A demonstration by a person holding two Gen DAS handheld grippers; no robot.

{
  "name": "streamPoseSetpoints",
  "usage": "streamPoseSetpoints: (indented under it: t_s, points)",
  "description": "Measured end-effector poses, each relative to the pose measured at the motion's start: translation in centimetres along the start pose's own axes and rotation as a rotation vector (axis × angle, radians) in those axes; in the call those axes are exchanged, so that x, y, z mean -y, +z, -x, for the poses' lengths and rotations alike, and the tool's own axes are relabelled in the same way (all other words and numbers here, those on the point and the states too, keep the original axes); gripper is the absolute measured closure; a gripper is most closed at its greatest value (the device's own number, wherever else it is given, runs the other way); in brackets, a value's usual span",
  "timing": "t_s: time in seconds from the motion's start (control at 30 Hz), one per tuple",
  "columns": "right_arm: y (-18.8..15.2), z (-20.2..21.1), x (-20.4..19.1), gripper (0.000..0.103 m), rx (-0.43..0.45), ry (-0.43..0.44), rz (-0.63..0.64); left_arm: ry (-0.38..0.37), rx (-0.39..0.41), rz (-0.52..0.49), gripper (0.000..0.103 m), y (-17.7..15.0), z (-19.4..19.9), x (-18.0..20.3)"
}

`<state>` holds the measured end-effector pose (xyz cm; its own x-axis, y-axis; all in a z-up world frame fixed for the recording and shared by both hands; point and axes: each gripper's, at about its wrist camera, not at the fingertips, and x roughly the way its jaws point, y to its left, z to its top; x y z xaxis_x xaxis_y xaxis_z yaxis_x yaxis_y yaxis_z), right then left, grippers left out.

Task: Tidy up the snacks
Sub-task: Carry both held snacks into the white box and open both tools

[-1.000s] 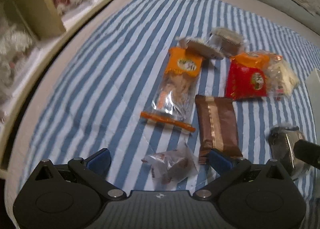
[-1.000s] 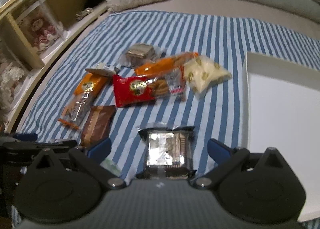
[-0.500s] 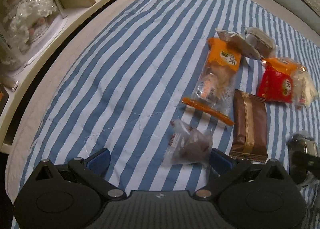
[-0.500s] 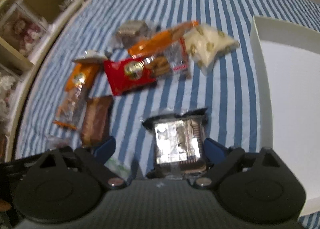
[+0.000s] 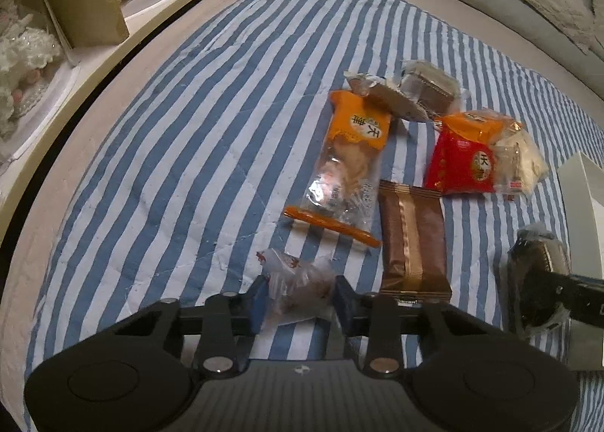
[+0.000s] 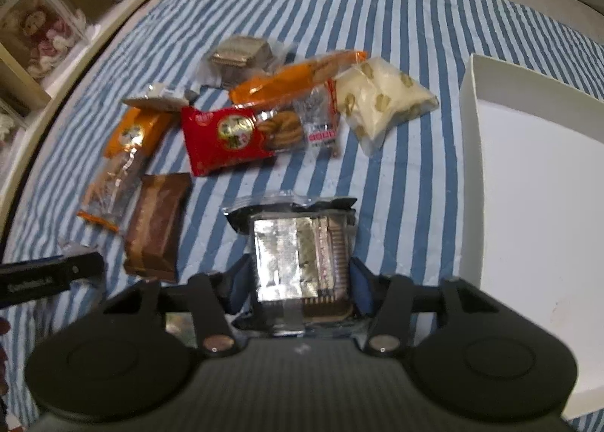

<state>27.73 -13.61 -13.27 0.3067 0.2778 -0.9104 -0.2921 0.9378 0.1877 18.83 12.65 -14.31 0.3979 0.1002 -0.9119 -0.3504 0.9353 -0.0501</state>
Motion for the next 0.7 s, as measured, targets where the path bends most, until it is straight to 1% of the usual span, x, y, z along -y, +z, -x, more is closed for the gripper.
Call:
streamPoseSetpoints:
  t_s: [0.13, 0.23, 0.37, 0.43, 0.5, 0.7]
  points:
    - [0.0, 1.2, 0.6, 0.044, 0.022, 0.016, 0.006, -0.021, 0.031, -0.001, 0.067, 0.2, 1.1, 0.2]
    - [-0.7, 2.6, 1.0, 0.044, 0.046, 0.026, 0.009, -0.044, 0.083, -0.022, 0.067, 0.4, 2.7, 1.0]
    - [-1.4, 5.9, 2.0, 0.044, 0.139, 0.025, 0.026, -0.097, 0.142, -0.041, 0.067, 0.8, 4.8, 2.8]
    - [-1.5, 7.4, 2.9, 0.044, 0.188, 0.014, 0.024, -0.136, 0.156, -0.05, 0.067, 0.8, 5.6, 4.1]
    - [-1.6, 8.6, 4.3, 0.044, 0.216, 0.003, 0.008, -0.166, 0.169, -0.072, 0.067, 0.7, 6.2, 5.8]
    - [-2.5, 10.9, 8.8, 0.044, 0.251, -0.029, -0.053, -0.245, 0.179, -0.138, 0.067, 0.1, 7.2, 11.0]
